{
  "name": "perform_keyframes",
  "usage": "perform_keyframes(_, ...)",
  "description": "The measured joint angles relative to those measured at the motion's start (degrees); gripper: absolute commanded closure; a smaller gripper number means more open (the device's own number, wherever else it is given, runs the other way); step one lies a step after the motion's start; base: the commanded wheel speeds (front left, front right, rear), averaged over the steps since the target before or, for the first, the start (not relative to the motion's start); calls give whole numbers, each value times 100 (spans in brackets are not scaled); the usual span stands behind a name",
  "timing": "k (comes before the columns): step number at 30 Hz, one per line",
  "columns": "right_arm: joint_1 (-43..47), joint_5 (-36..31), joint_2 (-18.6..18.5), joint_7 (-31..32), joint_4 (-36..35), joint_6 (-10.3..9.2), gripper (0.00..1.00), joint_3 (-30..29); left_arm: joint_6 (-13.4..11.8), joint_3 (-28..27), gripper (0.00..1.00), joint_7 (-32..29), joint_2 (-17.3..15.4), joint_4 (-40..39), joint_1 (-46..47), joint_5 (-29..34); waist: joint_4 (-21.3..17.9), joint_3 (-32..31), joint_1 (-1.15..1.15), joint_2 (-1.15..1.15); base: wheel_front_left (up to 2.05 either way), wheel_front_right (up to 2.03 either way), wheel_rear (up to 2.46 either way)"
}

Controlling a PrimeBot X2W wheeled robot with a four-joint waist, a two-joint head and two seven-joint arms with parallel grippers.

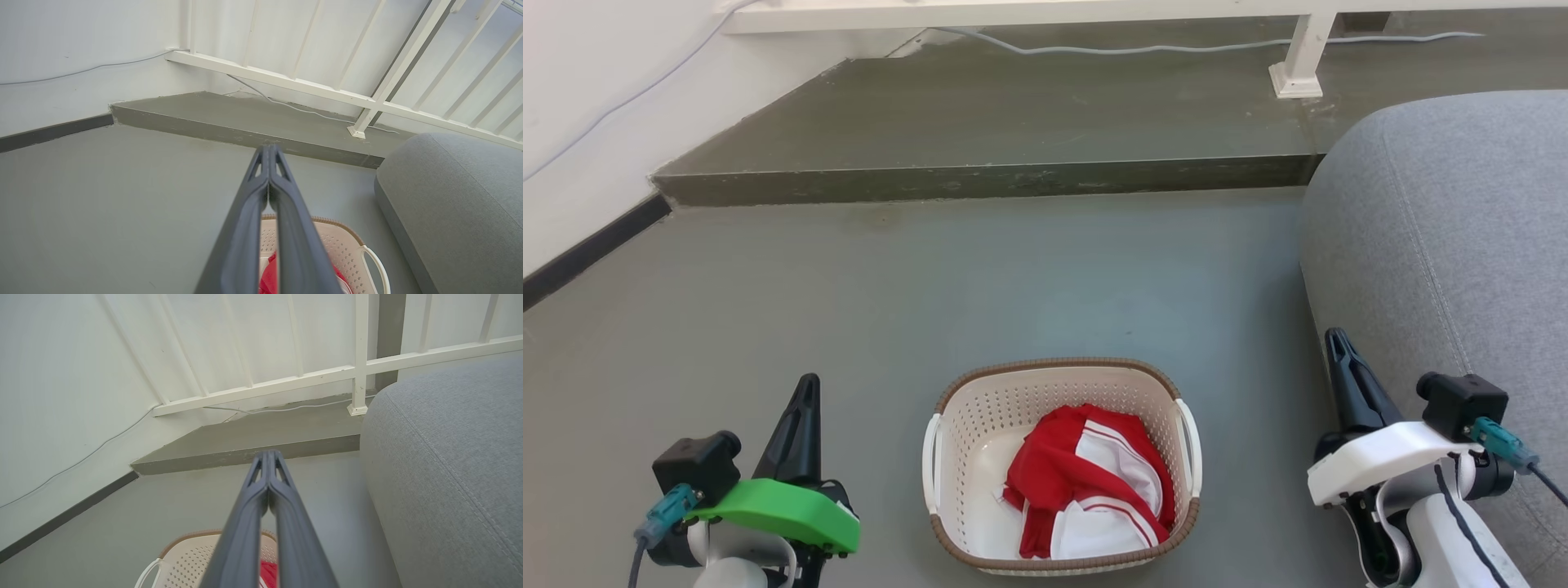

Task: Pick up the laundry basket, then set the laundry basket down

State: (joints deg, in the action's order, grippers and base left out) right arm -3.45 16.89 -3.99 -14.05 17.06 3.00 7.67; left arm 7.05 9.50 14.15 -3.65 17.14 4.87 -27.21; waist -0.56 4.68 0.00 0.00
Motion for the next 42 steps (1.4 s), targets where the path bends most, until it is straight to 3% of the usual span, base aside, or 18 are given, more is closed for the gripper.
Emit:
perform_keyframes(12, -1, 1134, 20, 303, 19, 52, 100, -208, 0, -149, 100, -252, 40, -20, -2, -914, 11, -71, 0, 0, 0, 0, 0)
perform_keyframes(42, -5, 3252, 49, 916, 12, 153, 100, -694, 0, -549, 100, -840, 56, -73, -3, -2851, 24, -204, 0, 0, 0, 0, 0)
